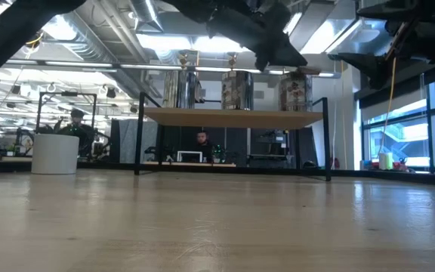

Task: Pick & Place candle stick holders
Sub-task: Adjust the right silver scented candle on the shelf, then return to Home Position

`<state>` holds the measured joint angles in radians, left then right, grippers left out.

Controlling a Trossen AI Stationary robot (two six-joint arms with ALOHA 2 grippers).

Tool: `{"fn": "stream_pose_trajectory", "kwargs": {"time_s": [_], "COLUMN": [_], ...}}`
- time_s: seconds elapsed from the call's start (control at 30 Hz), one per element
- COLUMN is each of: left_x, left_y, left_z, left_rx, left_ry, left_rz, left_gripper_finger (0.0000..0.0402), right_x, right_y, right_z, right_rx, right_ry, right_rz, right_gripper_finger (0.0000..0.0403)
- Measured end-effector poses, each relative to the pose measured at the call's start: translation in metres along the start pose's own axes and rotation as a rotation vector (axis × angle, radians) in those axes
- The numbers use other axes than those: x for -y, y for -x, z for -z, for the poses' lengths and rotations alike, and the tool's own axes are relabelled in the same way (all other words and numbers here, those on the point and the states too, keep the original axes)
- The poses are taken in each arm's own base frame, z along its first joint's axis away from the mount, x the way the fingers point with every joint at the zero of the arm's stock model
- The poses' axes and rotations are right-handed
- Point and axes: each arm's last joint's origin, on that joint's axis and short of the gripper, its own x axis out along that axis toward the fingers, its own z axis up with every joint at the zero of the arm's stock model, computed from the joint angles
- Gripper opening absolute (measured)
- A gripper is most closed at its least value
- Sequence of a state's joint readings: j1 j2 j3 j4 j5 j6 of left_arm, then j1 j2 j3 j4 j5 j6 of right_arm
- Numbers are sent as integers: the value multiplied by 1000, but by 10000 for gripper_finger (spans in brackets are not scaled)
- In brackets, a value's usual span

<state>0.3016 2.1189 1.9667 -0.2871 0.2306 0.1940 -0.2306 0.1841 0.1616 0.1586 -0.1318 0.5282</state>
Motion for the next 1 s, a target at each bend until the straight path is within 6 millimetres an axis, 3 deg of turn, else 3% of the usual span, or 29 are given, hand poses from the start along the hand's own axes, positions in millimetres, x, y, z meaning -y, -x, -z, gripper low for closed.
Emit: {"fn": "stream_pose_trajectory", "kwargs": {"time_s": [0.37,0.67,1.0], "left_x": [2,6,-5], "left_y": [29,48,146], "left_z": [-22,-26,-79], "left_rx": [-70,-177,50], "left_ry": [-45,-36,1], "left_rz": [12,42,-2], "left_gripper_finger": [2,2,2], "right_x": [2,1,-2], "right_y": [0,0,0], "right_z": [-1,-2,-7], "right_rx": [43,54,99], "right_ry": [-67,-126,-159], "right_rz": [66,52,24], "right_gripper_finger": [400,400,400]}}
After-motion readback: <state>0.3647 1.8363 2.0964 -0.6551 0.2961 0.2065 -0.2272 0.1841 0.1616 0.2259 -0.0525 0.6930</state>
